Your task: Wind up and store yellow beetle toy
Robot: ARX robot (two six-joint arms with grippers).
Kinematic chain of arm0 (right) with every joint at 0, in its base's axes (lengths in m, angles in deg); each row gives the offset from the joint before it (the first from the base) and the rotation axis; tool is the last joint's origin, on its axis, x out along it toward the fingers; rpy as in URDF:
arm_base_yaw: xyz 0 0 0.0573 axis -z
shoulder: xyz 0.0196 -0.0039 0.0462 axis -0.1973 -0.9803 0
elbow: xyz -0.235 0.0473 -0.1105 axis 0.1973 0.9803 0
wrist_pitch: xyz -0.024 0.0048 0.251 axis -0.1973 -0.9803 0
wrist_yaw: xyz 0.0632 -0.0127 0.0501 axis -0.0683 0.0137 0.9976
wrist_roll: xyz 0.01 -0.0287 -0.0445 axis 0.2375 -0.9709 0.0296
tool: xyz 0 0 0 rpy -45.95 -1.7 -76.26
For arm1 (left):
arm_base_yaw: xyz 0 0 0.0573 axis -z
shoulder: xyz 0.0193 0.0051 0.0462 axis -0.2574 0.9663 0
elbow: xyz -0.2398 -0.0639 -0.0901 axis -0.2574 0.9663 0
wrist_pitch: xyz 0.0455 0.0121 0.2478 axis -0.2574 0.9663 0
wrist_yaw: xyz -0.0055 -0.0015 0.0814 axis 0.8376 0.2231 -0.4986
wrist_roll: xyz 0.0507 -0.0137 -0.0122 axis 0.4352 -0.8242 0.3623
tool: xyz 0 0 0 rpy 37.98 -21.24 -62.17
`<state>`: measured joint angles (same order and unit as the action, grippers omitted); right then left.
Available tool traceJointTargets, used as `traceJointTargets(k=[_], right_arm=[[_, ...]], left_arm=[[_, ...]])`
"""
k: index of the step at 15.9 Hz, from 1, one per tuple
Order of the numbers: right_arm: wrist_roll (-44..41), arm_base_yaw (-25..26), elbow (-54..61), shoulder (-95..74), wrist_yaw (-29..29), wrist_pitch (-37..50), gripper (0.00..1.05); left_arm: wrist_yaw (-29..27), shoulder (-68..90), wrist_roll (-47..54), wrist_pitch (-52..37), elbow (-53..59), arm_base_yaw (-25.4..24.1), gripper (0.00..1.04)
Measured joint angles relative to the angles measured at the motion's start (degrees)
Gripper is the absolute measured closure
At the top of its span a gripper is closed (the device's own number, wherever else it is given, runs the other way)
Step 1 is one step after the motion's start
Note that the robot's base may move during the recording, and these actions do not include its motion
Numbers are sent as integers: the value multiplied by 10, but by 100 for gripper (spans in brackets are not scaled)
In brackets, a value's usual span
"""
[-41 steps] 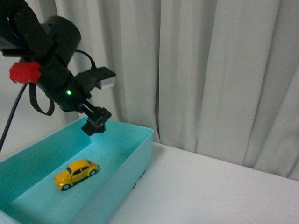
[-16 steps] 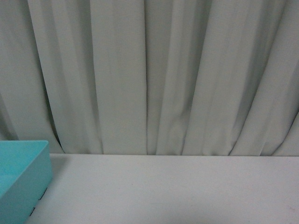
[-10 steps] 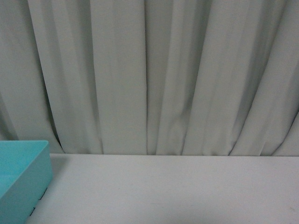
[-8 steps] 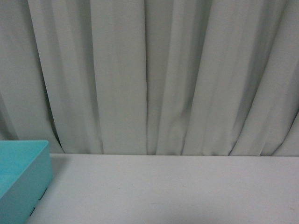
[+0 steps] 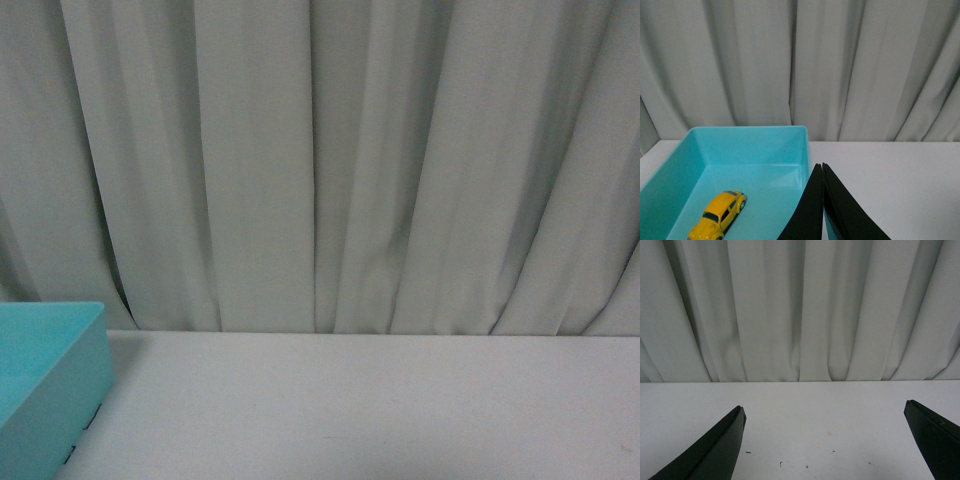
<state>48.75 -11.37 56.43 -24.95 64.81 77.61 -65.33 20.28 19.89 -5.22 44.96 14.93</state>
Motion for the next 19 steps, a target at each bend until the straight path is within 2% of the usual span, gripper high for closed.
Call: traceJointTargets(k=[2, 3, 9, 10, 11, 19], right_arm=[[0, 0, 0, 0, 0, 0, 7], [0, 0, 0, 0, 0, 0, 7], [0, 0, 0, 0, 0, 0, 7], [0, 0, 0, 0, 0, 0, 7], [0, 0, 0, 0, 0, -1, 7], [0, 0, 0, 0, 0, 0, 7]], left_arm=[[0, 0, 0, 0, 0, 0, 103], [0, 0, 0, 0, 0, 0, 99], [0, 0, 0, 0, 0, 0, 27], [0, 0, 0, 0, 0, 0, 20], [0, 0, 0, 1, 0, 0, 8], [0, 0, 0, 0, 0, 0, 7]])
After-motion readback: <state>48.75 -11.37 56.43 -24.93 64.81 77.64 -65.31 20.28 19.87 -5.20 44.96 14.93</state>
